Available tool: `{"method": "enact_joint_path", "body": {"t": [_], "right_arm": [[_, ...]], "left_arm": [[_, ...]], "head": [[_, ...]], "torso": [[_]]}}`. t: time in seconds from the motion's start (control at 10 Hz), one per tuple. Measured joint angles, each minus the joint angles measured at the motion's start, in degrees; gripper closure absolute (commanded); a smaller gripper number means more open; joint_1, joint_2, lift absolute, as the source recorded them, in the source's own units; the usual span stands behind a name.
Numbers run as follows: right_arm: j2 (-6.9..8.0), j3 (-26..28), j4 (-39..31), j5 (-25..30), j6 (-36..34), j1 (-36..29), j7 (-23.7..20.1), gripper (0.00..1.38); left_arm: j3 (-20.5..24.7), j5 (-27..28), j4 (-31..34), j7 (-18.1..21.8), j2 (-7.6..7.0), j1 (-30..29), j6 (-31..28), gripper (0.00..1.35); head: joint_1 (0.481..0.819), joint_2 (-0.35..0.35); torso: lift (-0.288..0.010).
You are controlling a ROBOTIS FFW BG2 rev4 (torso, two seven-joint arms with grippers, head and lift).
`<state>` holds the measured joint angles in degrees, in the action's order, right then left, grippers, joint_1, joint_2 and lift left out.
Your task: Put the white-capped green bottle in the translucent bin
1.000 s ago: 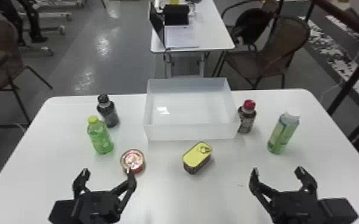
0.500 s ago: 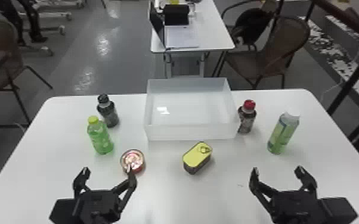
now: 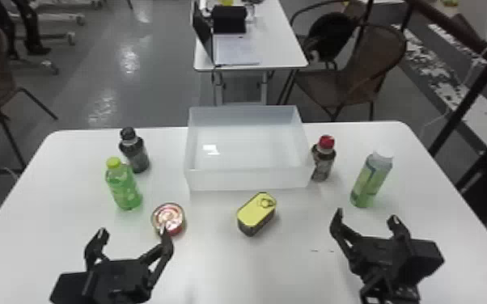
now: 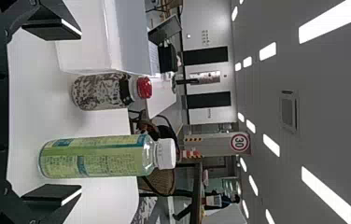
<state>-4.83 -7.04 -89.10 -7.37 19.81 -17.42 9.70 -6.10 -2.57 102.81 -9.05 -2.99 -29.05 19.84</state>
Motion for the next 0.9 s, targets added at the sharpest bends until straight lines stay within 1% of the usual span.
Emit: {"method": "enact_joint_path", "body": {"t": [0.1,0.2,0.3,0.4,0.5,0.6,0.7,0.8,0.9], "right_arm": [[0.46,-0.3,4.4,-0.2,1.4,3.8,0.4,0.13],[0.88,-0.9,7.9,0.0,2.5,6.8,2.3,0.13],[1.29,-1.2,9.9,1.1,2.9,8.6,5.8,0.13],[1.64,-1.2,11.5,1.9,3.0,9.8,10.4,0.13],[1.89,-1.3,13.5,1.2,3.1,11.1,13.0,0.13],[1.78,-1.2,16.2,-1.0,3.2,12.9,12.7,0.13],[1.25,-1.2,18.7,-2.8,3.3,14.7,11.2,0.13],[0.56,-1.2,21.7,-3.8,3.9,16.8,9.5,0.13],[0.25,-1.2,24.1,-4.4,4.6,18.4,8.6,0.13]], "left_arm": [[-0.1,0.0,0.0,0.0,0.02,0.2,-0.2,0.15],[-0.2,0.0,0.0,0.0,0.12,0.3,-0.4,0.15],[-0.1,0.0,0.0,0.0,0.25,0.3,-0.4,0.15],[0.0,0.0,0.0,0.0,0.39,0.3,-0.4,0.15],[0.2,0.0,0.0,0.0,0.55,0.0,-0.2,0.15],[0.5,-0.1,0.0,0.1,0.63,-0.3,0.0,0.15],[0.6,-0.2,0.0,0.1,0.55,-0.5,0.1,0.15],[0.6,-0.5,0.0,0.1,0.49,-0.6,0.2,0.15],[0.7,-0.7,0.0,0.1,0.59,-0.6,0.3,0.15]], "head": [[0.695,-0.018],[0.695,-0.020],[0.695,-0.028],[0.695,-0.034],[0.695,-0.050],[0.695,-0.057],[0.695,-0.059],[0.695,-0.061],[0.695,-0.064]], "torso": [[-0.079],[-0.079],[-0.079],[-0.079],[-0.079],[-0.079],[-0.079],[-0.079],[-0.079]]}}
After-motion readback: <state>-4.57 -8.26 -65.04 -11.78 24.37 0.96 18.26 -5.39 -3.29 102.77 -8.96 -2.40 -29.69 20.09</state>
